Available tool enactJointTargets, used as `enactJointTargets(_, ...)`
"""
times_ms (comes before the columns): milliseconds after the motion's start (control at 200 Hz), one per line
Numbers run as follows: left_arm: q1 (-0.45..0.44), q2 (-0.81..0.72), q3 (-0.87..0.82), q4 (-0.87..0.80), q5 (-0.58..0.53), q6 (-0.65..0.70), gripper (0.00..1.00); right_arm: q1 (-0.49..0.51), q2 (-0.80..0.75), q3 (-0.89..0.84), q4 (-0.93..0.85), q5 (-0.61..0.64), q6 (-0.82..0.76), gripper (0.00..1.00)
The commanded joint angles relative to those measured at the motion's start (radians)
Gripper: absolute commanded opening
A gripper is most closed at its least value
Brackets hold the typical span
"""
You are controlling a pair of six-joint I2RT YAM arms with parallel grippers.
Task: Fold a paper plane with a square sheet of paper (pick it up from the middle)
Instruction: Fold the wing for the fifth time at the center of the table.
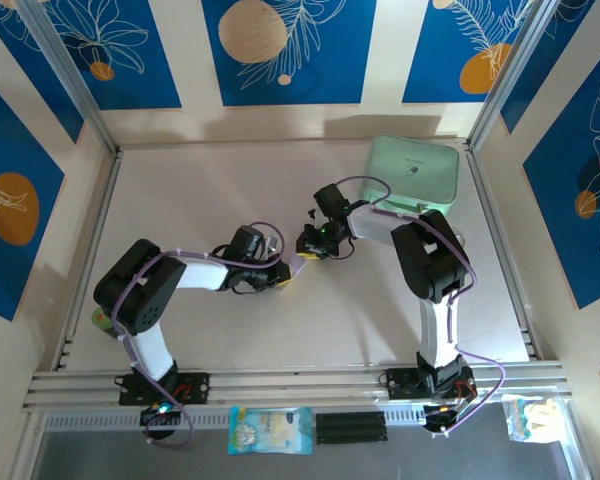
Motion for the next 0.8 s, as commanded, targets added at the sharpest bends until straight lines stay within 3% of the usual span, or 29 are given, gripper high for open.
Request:
enactJointTargets(0,0.005,0.024,-0.003,-0.105,-0.051,0.03,0.0,-0.027,-0.001,0.028,0.004,0.025,-0.04,0.25)
enactJointTargets(555,0.005,0.033,-0.025,-0.135,-0.052,0.023,0.0,-0.109,0.076,0.042,0.013,0.108,-0.031,0.22)
enactJointTargets(795,0.005,0.037,-0.036,-0.126,-0.052,0.015,0.0,-0.157,0.053,-0.063,0.148,0.09,-0.009,0.16)
